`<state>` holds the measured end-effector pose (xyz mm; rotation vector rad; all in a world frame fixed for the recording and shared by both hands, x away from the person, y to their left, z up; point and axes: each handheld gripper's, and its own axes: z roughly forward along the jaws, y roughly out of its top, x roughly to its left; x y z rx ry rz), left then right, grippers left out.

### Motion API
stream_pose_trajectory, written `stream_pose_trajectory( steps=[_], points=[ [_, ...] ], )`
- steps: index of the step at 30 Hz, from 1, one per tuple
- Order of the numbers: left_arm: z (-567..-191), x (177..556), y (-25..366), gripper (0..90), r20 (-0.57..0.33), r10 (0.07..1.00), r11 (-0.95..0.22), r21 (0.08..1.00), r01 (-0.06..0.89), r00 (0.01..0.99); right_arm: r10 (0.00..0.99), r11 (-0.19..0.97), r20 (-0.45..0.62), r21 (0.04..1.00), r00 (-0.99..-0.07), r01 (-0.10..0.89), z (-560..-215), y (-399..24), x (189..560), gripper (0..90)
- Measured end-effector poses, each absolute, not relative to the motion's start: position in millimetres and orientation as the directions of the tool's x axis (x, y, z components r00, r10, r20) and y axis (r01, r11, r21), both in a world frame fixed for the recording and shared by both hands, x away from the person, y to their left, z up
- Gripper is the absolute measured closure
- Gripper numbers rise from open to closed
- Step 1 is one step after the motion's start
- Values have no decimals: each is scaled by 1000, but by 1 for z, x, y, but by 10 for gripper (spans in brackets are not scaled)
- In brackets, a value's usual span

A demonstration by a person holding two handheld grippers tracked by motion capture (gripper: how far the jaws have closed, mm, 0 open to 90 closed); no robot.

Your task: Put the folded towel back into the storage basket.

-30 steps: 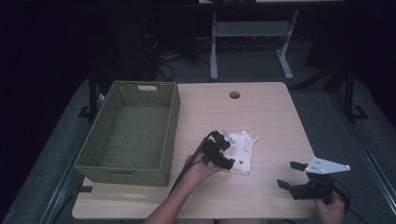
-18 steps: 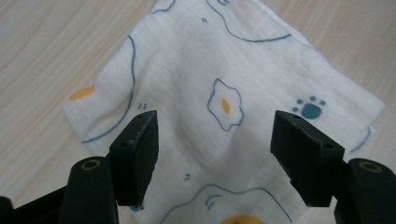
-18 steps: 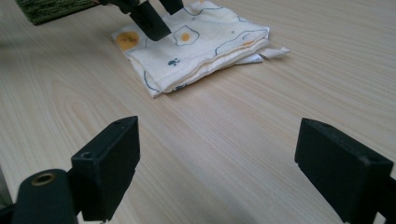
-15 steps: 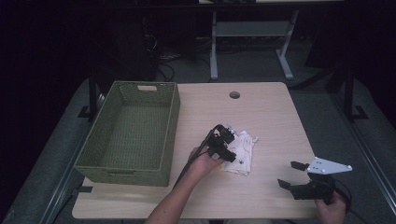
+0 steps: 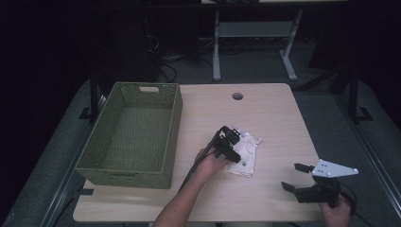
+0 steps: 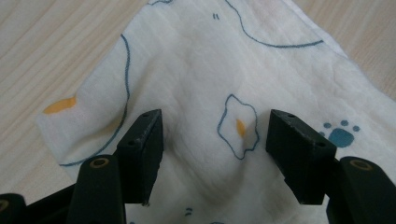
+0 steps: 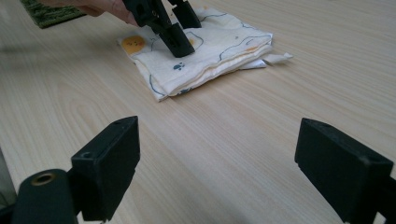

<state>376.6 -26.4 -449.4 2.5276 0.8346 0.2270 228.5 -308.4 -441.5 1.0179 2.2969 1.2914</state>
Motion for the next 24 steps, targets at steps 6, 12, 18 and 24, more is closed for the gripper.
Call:
stream_pose_trajectory(
  steps=[6, 12, 18, 24],
  points=[
    [-451, 374, -23, 407, 7, 592, -699, 502, 509, 806, 713, 342, 64, 838, -698, 426, -441, -307, 228, 135],
    [-451, 374, -20, 475, 7, 604, -686, 513, 516, 797, 712, 348, 60, 836, -700, 425, -441, -305, 228, 135],
    [-450, 374, -20, 527, 7, 619, -677, 512, 529, 785, 709, 348, 61, 836, -702, 424, -441, -305, 227, 135],
    [-449, 374, -19, 631, 9, 620, -678, 510, 529, 785, 708, 349, 59, 837, -704, 421, -441, -305, 228, 135]
  ],
)
